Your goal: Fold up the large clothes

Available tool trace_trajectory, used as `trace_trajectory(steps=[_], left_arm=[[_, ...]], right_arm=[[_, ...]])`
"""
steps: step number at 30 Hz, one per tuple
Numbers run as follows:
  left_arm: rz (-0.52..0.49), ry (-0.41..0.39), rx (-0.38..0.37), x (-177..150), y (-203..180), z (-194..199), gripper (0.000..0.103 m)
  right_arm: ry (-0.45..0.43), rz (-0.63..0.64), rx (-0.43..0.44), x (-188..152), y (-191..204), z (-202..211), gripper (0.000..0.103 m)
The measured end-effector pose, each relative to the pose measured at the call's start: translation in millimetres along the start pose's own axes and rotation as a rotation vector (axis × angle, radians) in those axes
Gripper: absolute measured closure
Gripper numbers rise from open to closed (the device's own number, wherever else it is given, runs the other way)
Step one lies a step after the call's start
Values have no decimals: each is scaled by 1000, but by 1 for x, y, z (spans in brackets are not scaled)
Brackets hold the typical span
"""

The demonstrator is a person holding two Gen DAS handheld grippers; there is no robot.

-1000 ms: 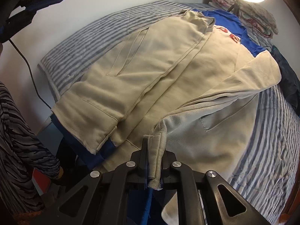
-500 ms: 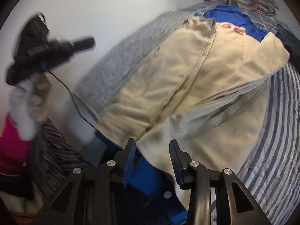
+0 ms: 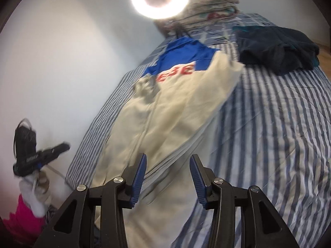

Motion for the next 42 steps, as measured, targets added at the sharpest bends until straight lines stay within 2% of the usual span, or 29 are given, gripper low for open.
trace_trajectory(steps=[3,7,11,19,26,28,30,34,37,42], left_arm=[[-3,11,0,0,-2,-7,94],[-23,20,11,2,-4,-14,94],[-23,35,14,2,-4,-23,94],[-10,66,33,0,7,-35,94],[7,81,48,-3,21,-38,94],[11,80,44,-3,22,-37,94],[8,76,38,-3,21,-34,94],[-2,74,21,-4,17,-28,94],[-14,71,17,-7,15,-23,94],[-9,72,0,-8,12,-18,94]], right_arm=[[-30,-103,21,23,-35,-6,50],[-70,-182,4,52,-73,-21,40],[-73,-236,16,69,-99,-40,39],[-108,-323,96,99,-122,-77,39],[-175,-453,216,121,-134,-104,39],[-185,-464,255,128,-131,-108,45],[-177,-440,270,137,-122,-112,66],[-155,-307,207,154,-86,-114,93],[-140,-211,143,167,-60,-116,97],[-108,-123,45,181,-24,-134,99]])
Point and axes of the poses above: each gripper's, at about its wrist camera, not at the fingertips, and z roughly against the way its jaws point, y to its left, x to its top, the point moved 10 cm from there along -z, roughly the way its jaws point, and after that the axes turned 5 degrees about y, right-handed, at the moved point
